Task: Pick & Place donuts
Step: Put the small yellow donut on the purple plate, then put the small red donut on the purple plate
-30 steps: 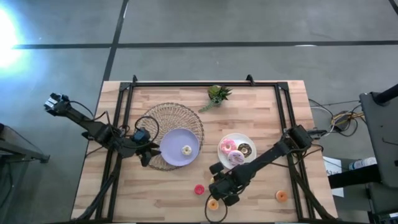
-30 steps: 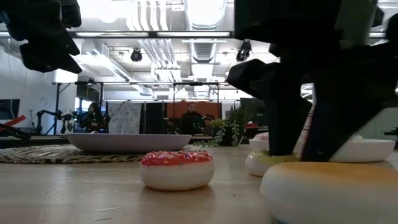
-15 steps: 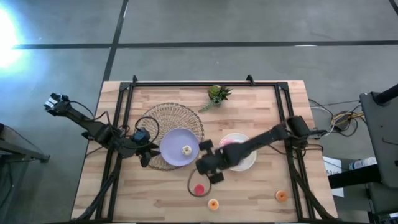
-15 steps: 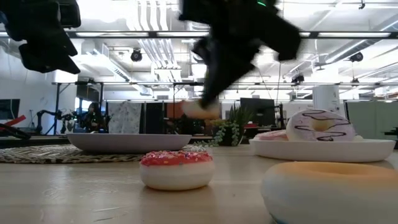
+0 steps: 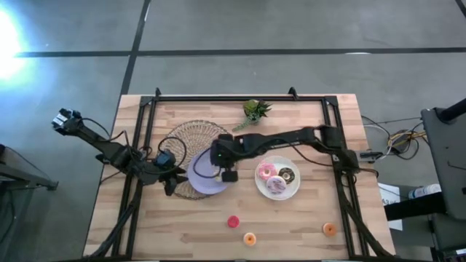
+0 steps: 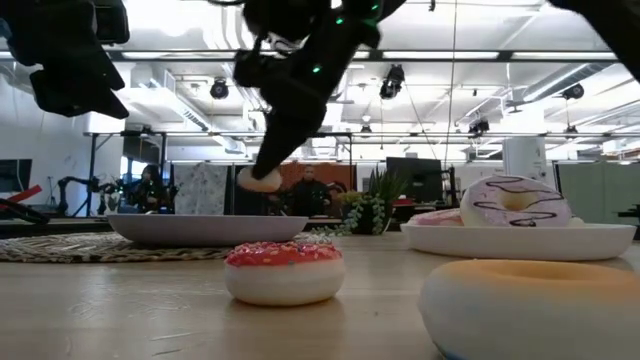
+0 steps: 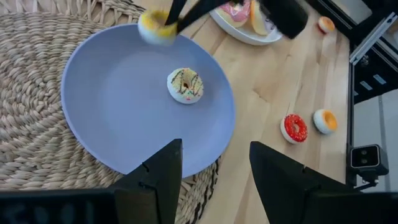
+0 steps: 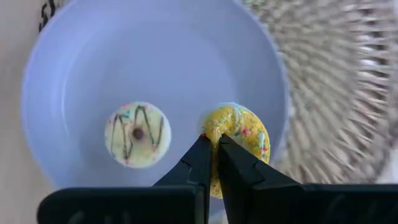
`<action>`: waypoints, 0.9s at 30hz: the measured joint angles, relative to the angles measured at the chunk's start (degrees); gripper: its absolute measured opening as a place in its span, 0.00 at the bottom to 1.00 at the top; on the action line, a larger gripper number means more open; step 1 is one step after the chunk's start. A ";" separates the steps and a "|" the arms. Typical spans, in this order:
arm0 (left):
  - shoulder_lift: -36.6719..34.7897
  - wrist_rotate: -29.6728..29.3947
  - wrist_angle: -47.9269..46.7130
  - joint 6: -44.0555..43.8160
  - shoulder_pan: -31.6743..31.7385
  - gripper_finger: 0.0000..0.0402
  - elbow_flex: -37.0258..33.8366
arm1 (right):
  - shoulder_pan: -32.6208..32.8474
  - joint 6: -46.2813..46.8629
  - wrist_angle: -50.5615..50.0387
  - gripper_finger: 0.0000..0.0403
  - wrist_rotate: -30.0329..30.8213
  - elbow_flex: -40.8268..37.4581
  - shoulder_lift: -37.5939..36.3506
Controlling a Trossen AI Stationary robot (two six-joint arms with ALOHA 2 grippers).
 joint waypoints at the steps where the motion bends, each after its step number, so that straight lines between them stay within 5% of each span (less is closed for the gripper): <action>1: -0.02 -0.13 0.03 -0.12 0.00 0.40 0.00 | -0.22 -0.30 -0.56 0.03 -0.80 1.35 1.32; 10: -0.02 -0.31 -0.11 -1.65 0.00 0.40 0.00 | -0.45 -3.90 -6.02 0.09 -1.30 12.34 9.11; 21: -0.01 -0.39 -0.82 -2.70 0.00 0.40 0.00 | -0.32 -4.01 -7.42 0.38 -3.40 12.05 9.11; 27: 0.00 -0.40 -1.20 -2.96 0.00 0.40 0.00 | 0.36 -4.75 -12.13 0.46 -3.48 10.66 5.16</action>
